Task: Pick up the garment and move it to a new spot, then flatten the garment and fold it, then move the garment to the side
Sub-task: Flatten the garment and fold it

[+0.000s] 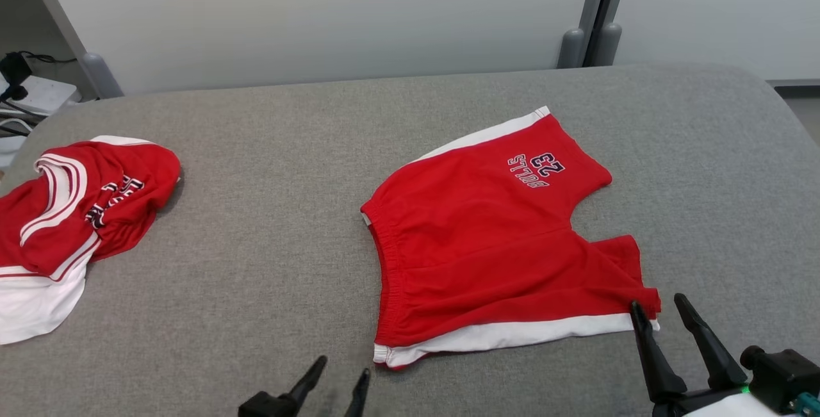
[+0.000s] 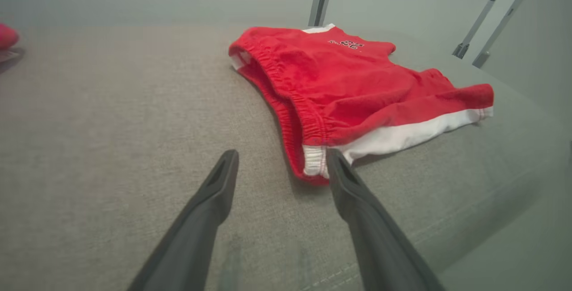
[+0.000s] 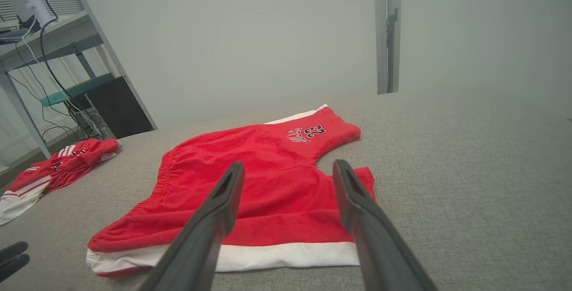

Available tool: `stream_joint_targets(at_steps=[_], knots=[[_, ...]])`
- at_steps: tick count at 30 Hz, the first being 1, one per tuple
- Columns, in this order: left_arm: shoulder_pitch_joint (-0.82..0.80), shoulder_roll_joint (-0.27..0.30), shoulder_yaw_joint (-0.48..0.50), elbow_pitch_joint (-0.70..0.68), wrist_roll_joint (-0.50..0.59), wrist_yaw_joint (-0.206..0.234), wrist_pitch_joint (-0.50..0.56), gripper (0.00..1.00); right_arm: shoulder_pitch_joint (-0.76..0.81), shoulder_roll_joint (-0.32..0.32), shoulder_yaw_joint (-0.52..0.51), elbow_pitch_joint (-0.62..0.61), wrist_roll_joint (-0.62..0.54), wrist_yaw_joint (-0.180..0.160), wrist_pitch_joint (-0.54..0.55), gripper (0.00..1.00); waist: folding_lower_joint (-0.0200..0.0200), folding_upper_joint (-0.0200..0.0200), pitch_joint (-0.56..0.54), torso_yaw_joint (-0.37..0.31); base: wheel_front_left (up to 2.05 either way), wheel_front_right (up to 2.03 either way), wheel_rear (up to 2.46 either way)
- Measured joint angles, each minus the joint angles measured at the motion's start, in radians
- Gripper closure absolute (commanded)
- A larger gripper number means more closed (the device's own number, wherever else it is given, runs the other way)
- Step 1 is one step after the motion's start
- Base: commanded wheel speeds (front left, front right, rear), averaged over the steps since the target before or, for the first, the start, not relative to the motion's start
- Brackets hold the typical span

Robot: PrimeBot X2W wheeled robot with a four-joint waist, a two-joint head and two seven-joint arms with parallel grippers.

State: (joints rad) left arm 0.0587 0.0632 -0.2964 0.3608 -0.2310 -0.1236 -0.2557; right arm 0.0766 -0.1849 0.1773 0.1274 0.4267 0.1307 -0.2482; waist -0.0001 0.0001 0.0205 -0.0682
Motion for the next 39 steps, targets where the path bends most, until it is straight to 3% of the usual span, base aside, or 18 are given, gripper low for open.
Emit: stream_joint_targets(at_steps=[4, 6, 15, 20, 23, 27, 30, 31, 35, 39], knots=[[-0.078, 0.024, -0.115, 0.073, -0.075, 0.0, 0.0, 0.0, -0.02, -0.015, 0.0, -0.001, 0.0, 0.0, 0.0, 0.0, 0.0, 0.0, 0.036, -0.005, 0.0, 0.0, 0.0], [-0.123, 0.039, -0.146, 0.092, -0.098, 0.0, 0.0, 0.08, -0.027, -0.016, 0.0, -0.002, 0.0, 0.0, 0.0, 0.0, 0.0, 0.0, 0.052, -0.007, 0.0, 0.0, 0.0], [-0.207, 0.077, -0.233, 0.151, -0.143, 0.0, 0.0, 0.18, -0.058, -0.026, 0.001, -0.008, 0.0, 0.0, 0.0, 0.0, 0.0, 0.0, 0.104, -0.028, 0.0, 0.0, 0.0], [-0.212, 0.1, -0.27, 0.171, -0.147, 0.0, 0.0, 0.2, -0.068, -0.031, 0.001, -0.01, 0.0, 0.0, 0.0, 0.0, 0.0, 0.0, 0.114, -0.041, 0.0, 0.0, 0.0], [-0.212, 0.109, -0.29, 0.173, -0.157, 0.0, 0.0, 0.49, -0.068, -0.032, 0.001, -0.01, 0.003, 0.0, 0.0, 0.0, 0.0, 0.0, 0.117, -0.047, 0.0, 0.0, 0.0], [-0.219, 0.11, -0.298, 0.165, -0.16, 0.0, 0.0, 0.57, -0.068, -0.032, 0.001, -0.009, 0.006, 0.0, 0.0, 0.0, 0.0, -0.0001, 0.117, -0.05, 0.0, 0.0, 0.0], [-0.23, 0.111, -0.304, 0.154, -0.175, 0.0, 0.0, 0.81, -0.068, -0.032, 0.001, -0.008, 0.006, 0.0, 0.0, 0.0, 0.0, 0.0, 0.119, -0.051, 0.0, 0.0, 0.0], [-0.23, 0.111, -0.304, 0.154, -0.175, 0.0, 0.0, 0.98, -0.068, -0.032, 0.001, -0.008, 0.006, 0.0, 0.0, 0.0, 0.0, 0.0, 0.119, -0.051, 0.0, 0.0, 0.0], [-0.232, 0.114, -0.312, 0.135, -0.175, 0.0, 0.0, 1.0, -0.068, -0.033, 0.0, 0.007, 0.009, 0.0, 0.0, 0.0, 0.0, 0.0, 0.123, -0.049, 0.0, 0.0, 0.0], [-0.232, 0.127, -0.313, 0.116, -0.175, 0.0, 0.0, 1.0, -0.068, -0.04, 0.015, 0.112, 0.033, 0.0, 0.0, 0.0, 0.0001, -0.0001, 0.131, -0.042, 0.0, 0.0, 0.0]])
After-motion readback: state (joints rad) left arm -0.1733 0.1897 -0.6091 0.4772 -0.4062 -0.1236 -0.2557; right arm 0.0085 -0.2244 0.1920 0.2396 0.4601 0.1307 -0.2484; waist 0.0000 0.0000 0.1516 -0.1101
